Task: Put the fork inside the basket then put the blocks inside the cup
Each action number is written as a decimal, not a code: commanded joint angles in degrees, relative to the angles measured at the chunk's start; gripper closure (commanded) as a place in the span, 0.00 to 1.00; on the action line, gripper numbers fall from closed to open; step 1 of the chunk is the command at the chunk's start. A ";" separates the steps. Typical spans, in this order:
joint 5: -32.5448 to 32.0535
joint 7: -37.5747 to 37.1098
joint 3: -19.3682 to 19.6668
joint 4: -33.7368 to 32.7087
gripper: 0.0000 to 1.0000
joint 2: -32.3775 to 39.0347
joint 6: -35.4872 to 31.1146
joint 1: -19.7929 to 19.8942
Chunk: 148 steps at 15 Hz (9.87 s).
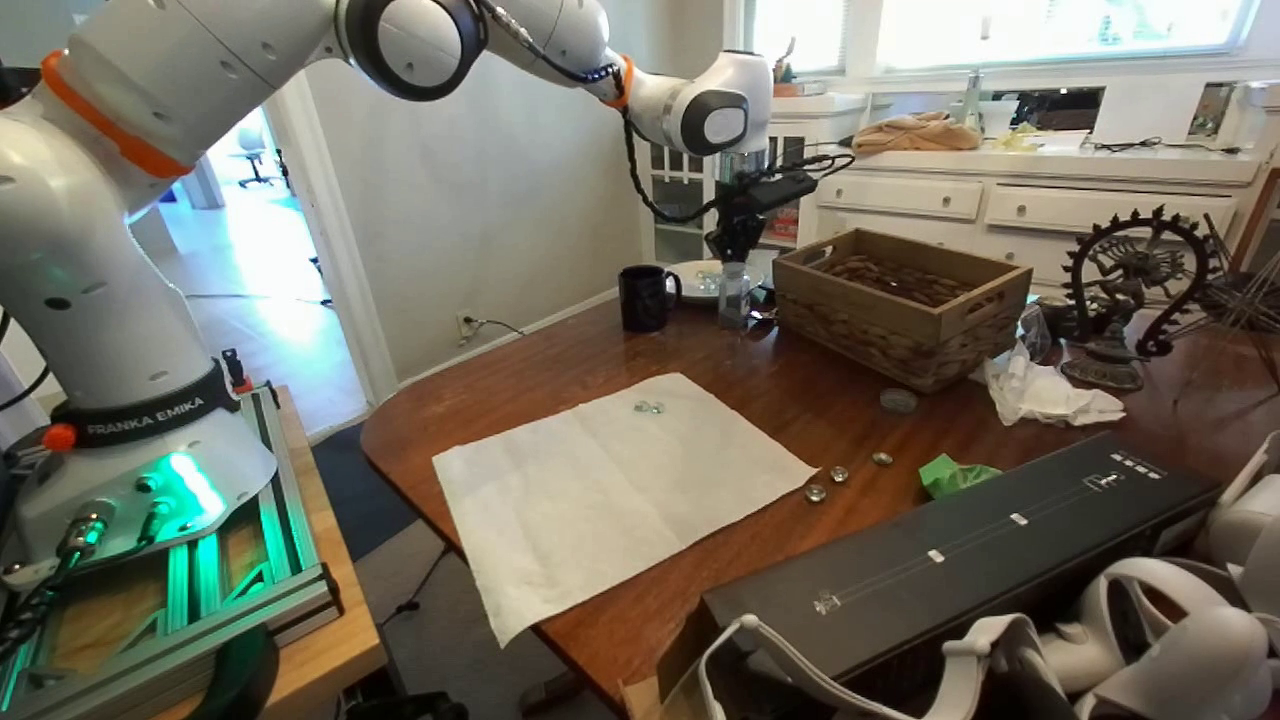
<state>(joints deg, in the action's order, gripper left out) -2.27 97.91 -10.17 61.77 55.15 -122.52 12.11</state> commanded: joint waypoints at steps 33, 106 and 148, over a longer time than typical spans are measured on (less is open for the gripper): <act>1.86 -11.83 17.67 20.07 0.00 -18.26 -12.26 6.82; -1.38 -29.06 18.25 18.58 0.95 -7.90 -5.49 18.32; -6.57 53.01 0.07 15.17 0.24 -6.89 -23.90 1.05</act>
<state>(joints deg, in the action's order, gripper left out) -9.05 150.21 -14.41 75.31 51.66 -143.33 14.21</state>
